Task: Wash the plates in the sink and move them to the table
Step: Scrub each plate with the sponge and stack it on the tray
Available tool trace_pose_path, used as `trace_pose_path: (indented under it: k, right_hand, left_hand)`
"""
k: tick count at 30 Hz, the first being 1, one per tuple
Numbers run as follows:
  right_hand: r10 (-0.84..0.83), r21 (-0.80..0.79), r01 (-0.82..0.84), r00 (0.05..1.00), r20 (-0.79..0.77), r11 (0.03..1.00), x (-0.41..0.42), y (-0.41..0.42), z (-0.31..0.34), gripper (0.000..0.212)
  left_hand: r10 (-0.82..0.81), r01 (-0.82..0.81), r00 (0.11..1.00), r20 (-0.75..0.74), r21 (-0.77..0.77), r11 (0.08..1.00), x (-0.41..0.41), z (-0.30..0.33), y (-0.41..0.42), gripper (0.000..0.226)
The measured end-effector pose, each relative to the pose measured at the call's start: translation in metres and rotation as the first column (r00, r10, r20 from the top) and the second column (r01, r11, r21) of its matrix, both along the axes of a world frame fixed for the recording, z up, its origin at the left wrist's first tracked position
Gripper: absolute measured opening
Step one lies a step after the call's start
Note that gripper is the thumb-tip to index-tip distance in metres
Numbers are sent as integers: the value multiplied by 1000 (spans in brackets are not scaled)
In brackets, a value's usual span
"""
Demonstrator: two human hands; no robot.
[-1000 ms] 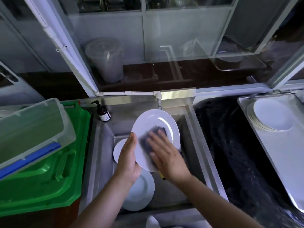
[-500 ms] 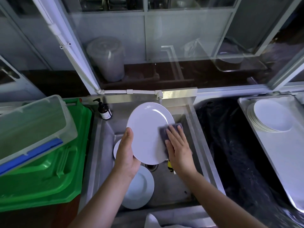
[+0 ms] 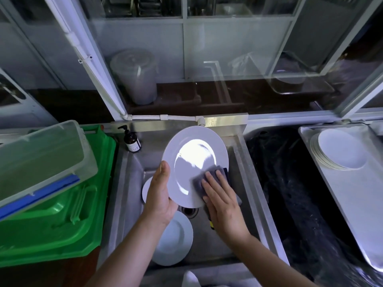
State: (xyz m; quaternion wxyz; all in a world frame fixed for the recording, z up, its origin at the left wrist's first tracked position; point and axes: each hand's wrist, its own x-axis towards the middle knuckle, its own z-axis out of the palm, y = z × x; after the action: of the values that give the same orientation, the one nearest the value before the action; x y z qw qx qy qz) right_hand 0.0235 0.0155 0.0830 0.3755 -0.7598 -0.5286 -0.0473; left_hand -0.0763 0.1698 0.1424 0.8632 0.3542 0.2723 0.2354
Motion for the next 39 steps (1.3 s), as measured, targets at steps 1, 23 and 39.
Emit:
trace_pose_path:
  k: [1, 23, 39]
  right_hand:
    - [36, 7, -36, 999, 7, 999, -7, 1, 1, 41]
    - [307, -127, -310, 951, -40, 942, -13, 23, 2, 43]
    - [163, -68, -167, 985, -58, 984, 1, 35, -7, 43]
  left_hand:
    - [8, -8, 1000, -13, -19, 1000, 0, 2, -2, 98]
    - [40, -93, 975, -218, -239, 966, 2, -18, -15, 73]
    - [-27, -12, 989, -144, -269, 963, 4, -12, -30, 59]
